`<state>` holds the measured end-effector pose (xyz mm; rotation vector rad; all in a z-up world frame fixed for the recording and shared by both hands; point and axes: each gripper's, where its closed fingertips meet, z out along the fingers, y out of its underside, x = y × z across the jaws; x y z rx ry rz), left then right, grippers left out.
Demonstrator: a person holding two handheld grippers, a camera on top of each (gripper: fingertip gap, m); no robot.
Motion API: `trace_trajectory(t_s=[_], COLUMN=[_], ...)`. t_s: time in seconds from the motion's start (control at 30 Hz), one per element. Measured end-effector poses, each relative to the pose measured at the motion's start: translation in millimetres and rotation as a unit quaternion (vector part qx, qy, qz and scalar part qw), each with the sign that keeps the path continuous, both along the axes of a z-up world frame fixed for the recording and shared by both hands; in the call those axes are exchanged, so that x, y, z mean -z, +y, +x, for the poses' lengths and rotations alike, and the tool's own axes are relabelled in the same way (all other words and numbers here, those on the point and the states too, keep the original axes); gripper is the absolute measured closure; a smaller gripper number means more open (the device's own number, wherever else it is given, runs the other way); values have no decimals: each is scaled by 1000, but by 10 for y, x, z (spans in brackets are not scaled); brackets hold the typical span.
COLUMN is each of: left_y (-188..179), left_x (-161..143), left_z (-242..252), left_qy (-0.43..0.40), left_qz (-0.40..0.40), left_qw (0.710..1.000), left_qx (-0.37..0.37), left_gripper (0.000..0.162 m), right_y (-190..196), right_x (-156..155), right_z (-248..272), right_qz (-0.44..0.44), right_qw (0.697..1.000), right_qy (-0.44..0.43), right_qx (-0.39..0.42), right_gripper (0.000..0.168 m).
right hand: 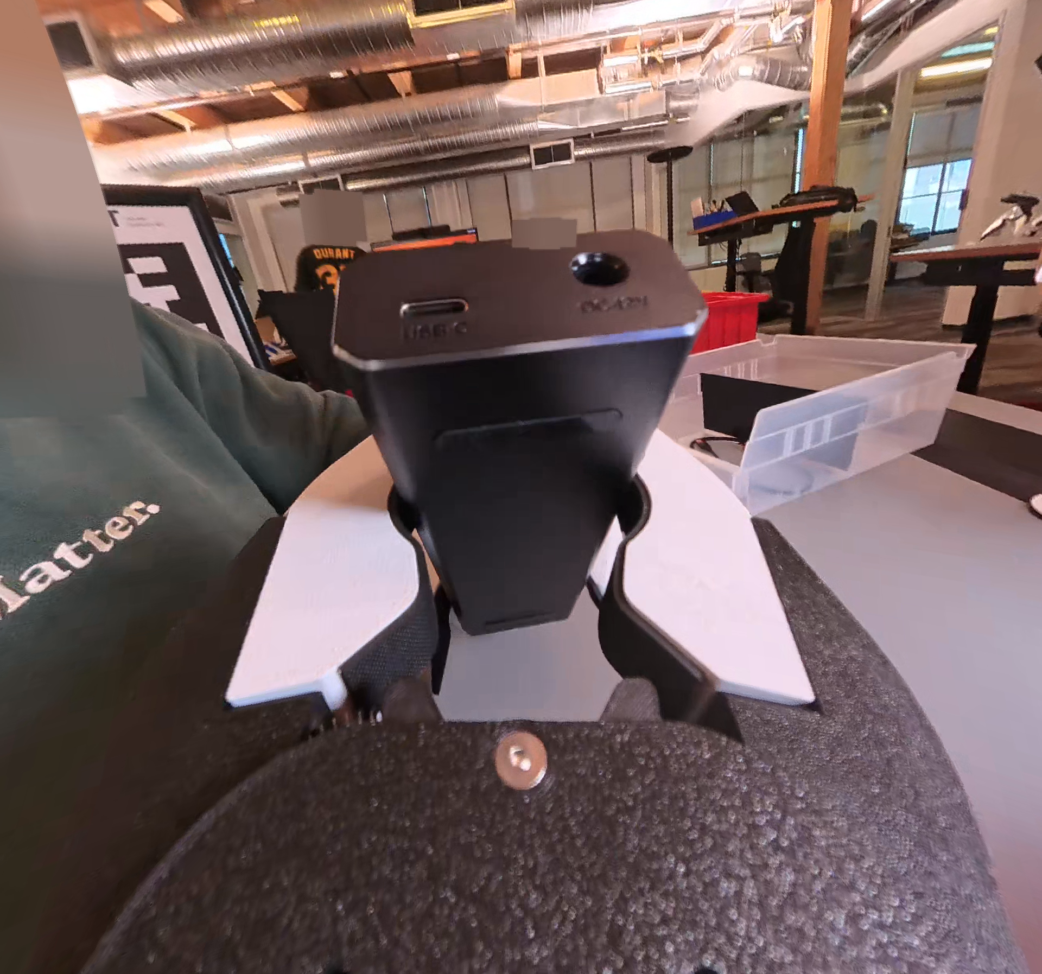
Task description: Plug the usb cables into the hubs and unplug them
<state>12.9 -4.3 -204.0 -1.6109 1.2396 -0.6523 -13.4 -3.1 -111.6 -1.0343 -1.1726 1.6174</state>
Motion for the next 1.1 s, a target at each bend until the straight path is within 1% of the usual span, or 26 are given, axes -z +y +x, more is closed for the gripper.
trace_trajectory(t_s=[0.07,0.17,0.3,0.47,0.63,0.8,0.97,1.0,1.07,1.1], left_y=[-25,-101,-134,-153,-147,-140,-92,-67,69,181], left_x=[-78,-133,-110,-17,25,85,-77,-138,-347,-494], left_z=[-21,-33,1,14,7,21,-13,-72,-319,-518], left_qy=[-20,-51,-66,-41,-27,-16,-62,-69,-79,-84], left_qz=[-11,-58,-91,-89,-89,-81,-58,-50,-15,7], left_qw=[1000,997,993,994,995,996,996,996,997,996], left_qx=[8,24,36,39,37,38,37,34,4,-27], left_gripper=[91,92,92,93,93,93,96,94,92,97], right_y=[-1,21,11,-26,-39,-93,-42,-16,90,152], right_x=[-2,77,140,180,246,279,171,133,52,28], right_z=[32,36,-14,-30,-65,-60,-13,10,80,120], right_qz=[6,24,44,56,49,35,35,38,44,48], right_qw=[1000,999,998,997,997,997,998,998,998,997], right_qy=[-1,-27,-49,-54,-61,-69,-53,-50,-42,-44], right_qx=[-2,5,16,16,11,-13,-7,-2,23,34], right_gripper=[97,94,88,89,88,95,97,97,97,97])
